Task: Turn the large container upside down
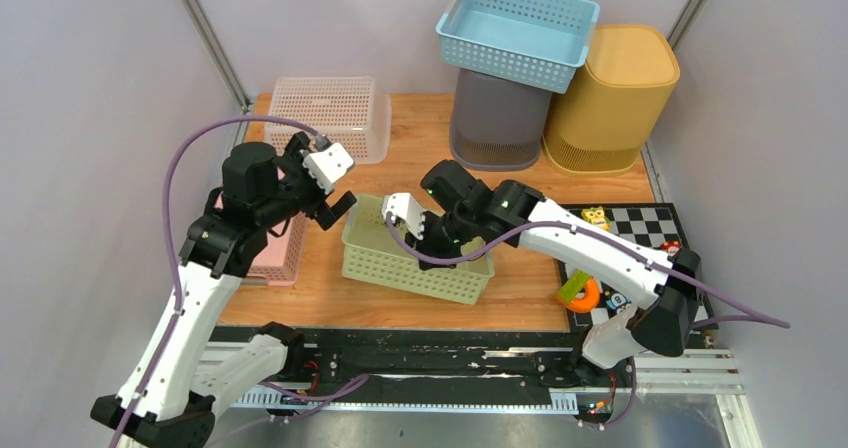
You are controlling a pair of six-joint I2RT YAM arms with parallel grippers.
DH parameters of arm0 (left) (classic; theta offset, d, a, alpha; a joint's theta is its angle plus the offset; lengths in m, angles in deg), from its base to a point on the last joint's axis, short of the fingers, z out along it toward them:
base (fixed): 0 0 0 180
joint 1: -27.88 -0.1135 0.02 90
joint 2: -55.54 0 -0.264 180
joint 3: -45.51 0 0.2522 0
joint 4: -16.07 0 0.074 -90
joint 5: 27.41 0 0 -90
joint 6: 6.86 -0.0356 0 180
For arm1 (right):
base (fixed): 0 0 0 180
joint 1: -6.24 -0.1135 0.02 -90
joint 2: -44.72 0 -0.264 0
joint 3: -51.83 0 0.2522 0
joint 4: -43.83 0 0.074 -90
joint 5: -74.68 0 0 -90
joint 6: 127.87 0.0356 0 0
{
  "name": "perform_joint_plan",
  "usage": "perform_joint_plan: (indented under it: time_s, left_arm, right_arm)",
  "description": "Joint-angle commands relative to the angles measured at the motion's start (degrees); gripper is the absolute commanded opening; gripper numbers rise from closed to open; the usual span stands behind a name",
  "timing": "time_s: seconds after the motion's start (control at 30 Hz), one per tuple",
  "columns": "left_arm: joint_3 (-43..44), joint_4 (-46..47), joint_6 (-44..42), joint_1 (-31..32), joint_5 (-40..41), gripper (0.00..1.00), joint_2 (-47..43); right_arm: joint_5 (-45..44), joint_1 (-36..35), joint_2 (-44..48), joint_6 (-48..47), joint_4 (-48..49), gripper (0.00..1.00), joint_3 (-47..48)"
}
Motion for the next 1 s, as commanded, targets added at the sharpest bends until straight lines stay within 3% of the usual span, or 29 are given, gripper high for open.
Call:
perform_joint_plan:
  time_s: [0.0, 0.5, 0.97]
  left_arm:
    - [1.1, -4.5, -0.7, -0.3, -4.5, 1.0, -2.3]
    - [0.5, -4.4, -0.3, -0.3, -8.9, 1.0, -4.2]
    - [0.3, -4.6, 0.2, -0.3, -10.4, 1.0, -2.5]
  right_arm:
    - [15.1, 3.3, -1.1, 4.5, -4.5, 0.02, 3.2]
    - [39.0, 13.6, -10.5, 24.7, 2.9, 0.02, 8.5]
    - [40.7, 22.8, -16.1, 42.2, 17.3, 0.02, 1.5]
